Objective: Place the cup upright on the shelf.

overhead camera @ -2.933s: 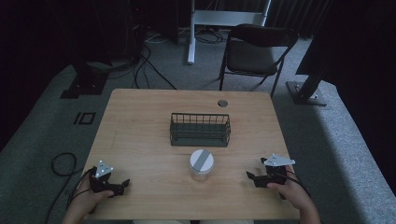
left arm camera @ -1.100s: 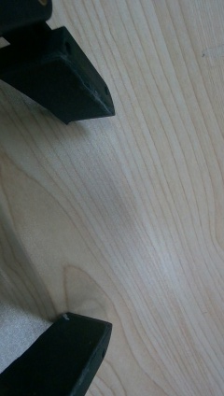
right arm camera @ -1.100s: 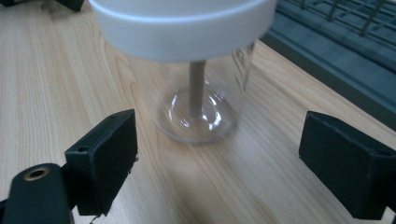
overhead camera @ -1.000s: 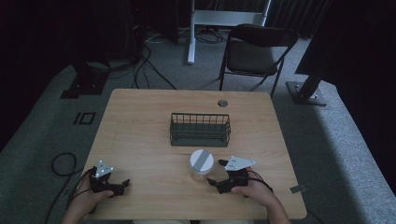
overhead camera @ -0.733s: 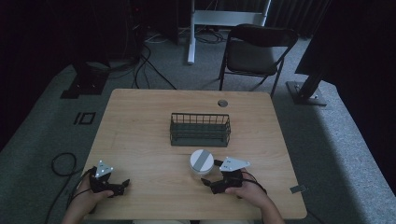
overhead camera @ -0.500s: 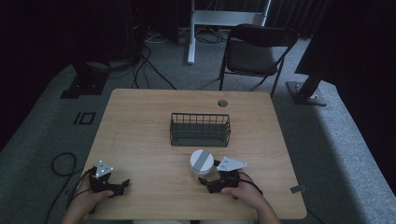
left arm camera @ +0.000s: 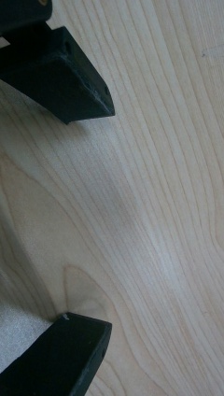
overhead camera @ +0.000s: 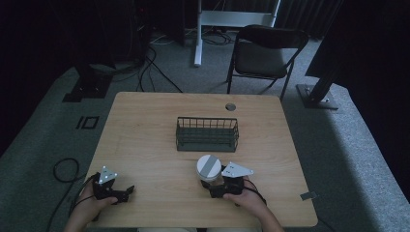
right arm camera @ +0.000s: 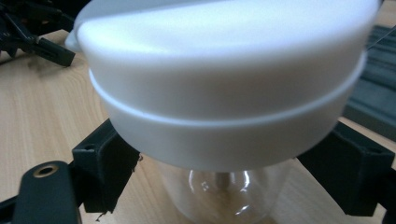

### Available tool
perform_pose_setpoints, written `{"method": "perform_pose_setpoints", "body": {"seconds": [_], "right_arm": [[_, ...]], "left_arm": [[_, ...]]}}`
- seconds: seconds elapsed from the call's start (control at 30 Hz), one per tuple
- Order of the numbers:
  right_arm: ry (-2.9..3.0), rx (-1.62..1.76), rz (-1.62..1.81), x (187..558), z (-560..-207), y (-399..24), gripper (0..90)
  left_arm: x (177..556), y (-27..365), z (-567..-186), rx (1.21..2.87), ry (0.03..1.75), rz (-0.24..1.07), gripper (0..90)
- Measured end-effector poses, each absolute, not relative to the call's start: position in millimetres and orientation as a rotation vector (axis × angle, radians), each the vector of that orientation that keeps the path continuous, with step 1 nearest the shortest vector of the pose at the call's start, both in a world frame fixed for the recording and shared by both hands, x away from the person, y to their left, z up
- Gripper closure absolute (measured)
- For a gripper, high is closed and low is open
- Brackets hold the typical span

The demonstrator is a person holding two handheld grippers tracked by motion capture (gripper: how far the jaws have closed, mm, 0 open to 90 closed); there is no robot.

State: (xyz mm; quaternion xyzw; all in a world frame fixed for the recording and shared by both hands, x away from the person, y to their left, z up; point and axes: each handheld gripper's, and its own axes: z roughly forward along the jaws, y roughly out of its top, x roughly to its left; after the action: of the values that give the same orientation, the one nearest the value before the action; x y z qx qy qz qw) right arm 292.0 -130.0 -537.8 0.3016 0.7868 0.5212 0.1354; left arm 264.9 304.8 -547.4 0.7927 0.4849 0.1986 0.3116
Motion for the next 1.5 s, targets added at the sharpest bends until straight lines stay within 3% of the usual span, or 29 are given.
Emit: {"method": "perform_pose_setpoints", "body": {"seconds": [0.9,1.5], "right_arm": [[2.224,0.874,1.512,293,-532,-125,18.3],[2.138,0.830,1.539,294,-493,-128,18.4]], "left_arm": [[265,305,-547,2.092,1.280,0.524,1.4],[265,305,-547,2.092,1.280,0.524,1.4]]}}
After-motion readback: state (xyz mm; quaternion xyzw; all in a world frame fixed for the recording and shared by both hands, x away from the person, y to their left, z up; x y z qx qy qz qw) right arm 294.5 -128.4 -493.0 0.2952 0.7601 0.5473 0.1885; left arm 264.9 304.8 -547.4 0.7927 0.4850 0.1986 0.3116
